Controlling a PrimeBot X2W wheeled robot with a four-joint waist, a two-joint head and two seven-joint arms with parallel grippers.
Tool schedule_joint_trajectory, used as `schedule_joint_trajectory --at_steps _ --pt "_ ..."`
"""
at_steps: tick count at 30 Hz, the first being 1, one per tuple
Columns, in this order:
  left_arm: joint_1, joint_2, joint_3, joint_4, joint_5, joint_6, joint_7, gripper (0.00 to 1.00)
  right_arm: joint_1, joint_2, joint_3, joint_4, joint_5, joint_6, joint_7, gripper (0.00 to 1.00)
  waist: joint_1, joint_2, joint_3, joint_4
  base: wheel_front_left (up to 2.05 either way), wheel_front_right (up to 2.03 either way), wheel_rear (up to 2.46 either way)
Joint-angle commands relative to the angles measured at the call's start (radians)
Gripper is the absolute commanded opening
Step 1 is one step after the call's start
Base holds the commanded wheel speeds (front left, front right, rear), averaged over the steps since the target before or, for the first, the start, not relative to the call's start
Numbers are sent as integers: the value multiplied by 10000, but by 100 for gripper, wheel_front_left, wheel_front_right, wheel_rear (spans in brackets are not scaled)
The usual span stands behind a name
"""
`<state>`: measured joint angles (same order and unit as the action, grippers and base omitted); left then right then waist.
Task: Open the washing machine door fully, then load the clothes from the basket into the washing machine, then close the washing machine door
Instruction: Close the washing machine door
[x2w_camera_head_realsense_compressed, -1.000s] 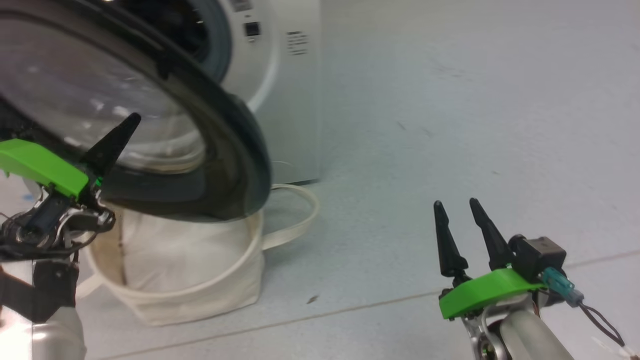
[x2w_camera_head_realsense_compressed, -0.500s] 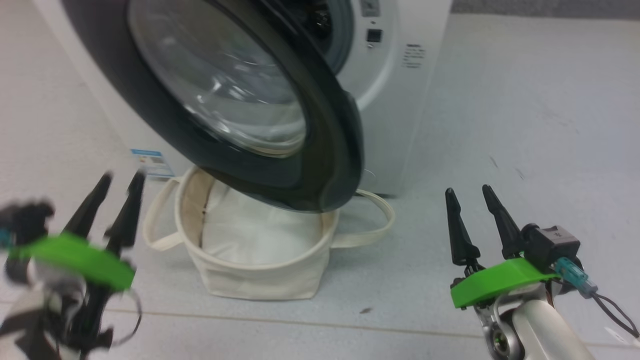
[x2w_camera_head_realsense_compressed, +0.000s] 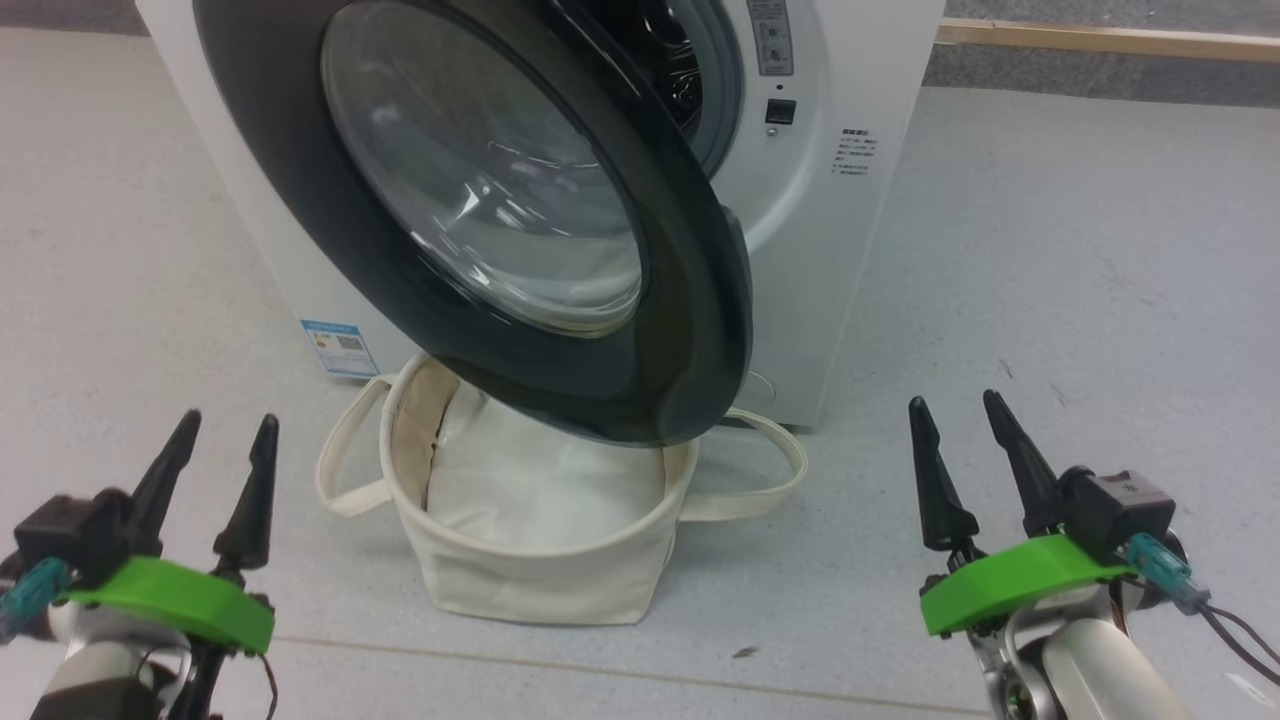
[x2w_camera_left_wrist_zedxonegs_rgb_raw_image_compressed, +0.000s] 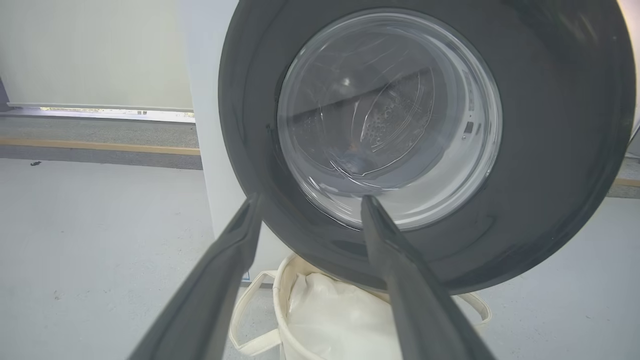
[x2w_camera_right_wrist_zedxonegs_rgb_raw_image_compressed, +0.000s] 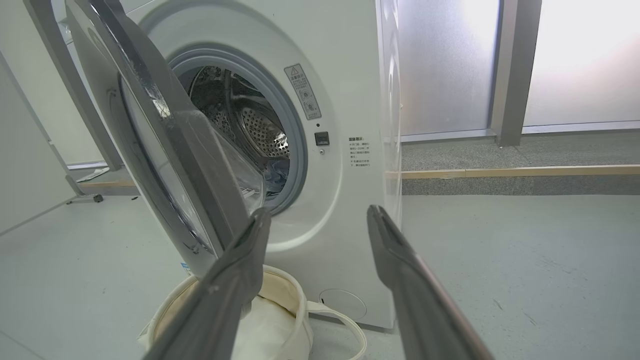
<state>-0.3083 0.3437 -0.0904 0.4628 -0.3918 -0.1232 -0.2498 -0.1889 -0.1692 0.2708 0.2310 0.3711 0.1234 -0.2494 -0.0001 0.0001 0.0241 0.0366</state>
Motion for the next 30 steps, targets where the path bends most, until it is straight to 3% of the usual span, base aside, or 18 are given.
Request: schedule_joint_trajectory --at_steps 1,10,11,12,13,19,24,30 --pt "-137 203 748 -338 179 -4 -117 100 -122 -106 238 -347 39 73 -124 100 1 -1 -20 -71 0 0 0" --pt "-18 -165 1494 -379 481 -68 -119 100 -271 -76 606 -410 179 73 -124 100 1 -1 -37 -150 0 0 0" --pt "-14 -203 1557 -364 415 -69 -119 100 -305 -87 683 -448 200 73 -124 96 1 -1 -44 -125 0 0 0" --pt "-16 -200 1571 -381 416 -70 -119 100 -332 -102 763 -487 237 73 -124 19 1 -1 -48 -78 0 0 0" --pt "-22 -215 1582 -401 411 -71 -119 100 -361 -127 857 -508 264 73 -124 0 1 -1 -54 -12 0 0 0" --pt "-89 -276 1487 -442 232 -72 -119 100 -906 -124 1966 -186 389 73 -124 0 1 -1 19 424 0 0 0" --pt "-280 -366 1220 -516 97 -73 -119 100 -2259 198 3071 899 405 73 -124 0 1 -1 257 1050 0 0 0" --pt "-484 -486 607 -650 -60 -74 -120 100 -3674 395 2895 2527 404 73 -124 0 1 -1 598 1938 0 0 0"
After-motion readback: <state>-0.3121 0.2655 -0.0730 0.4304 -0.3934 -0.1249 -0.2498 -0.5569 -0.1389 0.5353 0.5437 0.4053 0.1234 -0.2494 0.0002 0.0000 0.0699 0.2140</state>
